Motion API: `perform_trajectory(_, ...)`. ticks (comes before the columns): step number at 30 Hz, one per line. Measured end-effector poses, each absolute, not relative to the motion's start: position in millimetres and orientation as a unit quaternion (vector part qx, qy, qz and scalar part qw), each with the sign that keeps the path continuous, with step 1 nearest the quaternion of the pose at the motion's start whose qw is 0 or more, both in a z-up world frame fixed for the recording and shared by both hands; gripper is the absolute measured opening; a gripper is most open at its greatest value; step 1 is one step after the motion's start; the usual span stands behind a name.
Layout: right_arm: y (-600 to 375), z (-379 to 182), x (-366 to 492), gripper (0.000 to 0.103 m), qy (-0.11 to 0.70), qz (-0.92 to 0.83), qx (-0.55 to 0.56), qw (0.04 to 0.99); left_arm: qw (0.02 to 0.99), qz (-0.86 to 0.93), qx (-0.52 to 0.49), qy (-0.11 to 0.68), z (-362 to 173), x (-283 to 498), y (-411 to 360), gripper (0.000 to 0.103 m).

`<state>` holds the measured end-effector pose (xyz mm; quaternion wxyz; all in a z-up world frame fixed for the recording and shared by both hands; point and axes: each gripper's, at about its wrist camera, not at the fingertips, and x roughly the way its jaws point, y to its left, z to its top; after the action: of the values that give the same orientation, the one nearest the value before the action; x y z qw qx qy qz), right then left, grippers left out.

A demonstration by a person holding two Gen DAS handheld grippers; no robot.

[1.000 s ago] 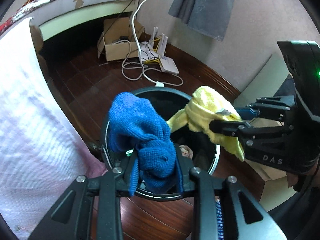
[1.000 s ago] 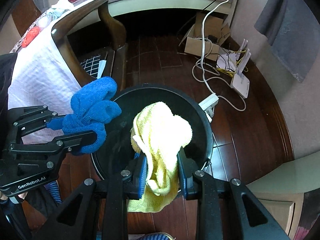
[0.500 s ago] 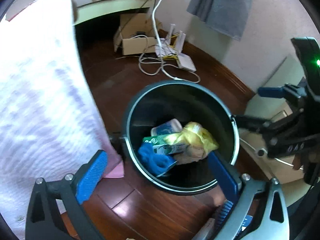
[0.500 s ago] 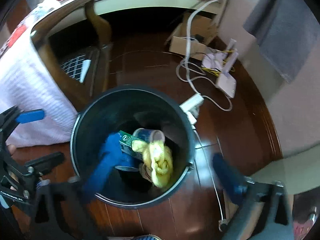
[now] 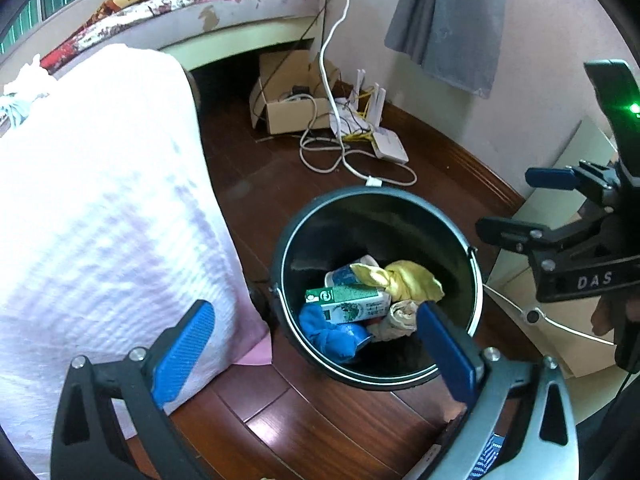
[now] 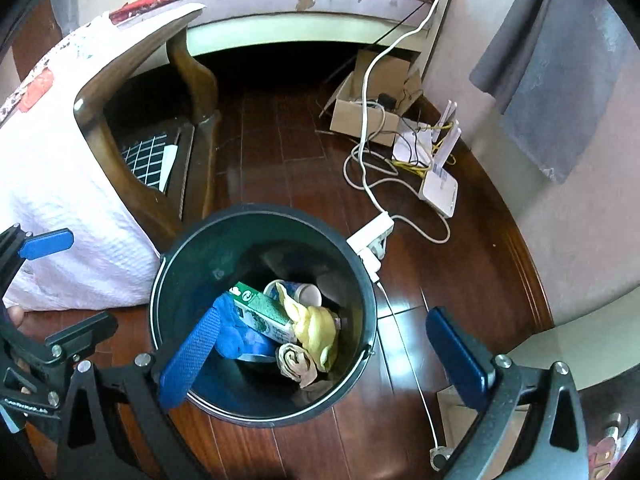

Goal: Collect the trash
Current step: 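Move both tools back from the bin toward the bed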

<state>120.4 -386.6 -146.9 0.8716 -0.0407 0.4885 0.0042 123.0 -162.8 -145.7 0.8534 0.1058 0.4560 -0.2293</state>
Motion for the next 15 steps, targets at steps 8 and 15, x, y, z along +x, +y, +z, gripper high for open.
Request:
perform_trajectory(8, -377.8, -107.3, 120.8, 0.103, 0.445, 0.006, -0.025, 0.895, 0.875, -0.218, 0.100, 0.421, -106.7, 117.4, -146.7, 0.101)
perform_trajectory(15, -356.9, -66.0, 127.4, 0.103, 0.396, 0.015, -0.008, 0.918, 0.904, -0.192, 0.091, 0.371, -56.4, 118.5, -112.3, 0.101)
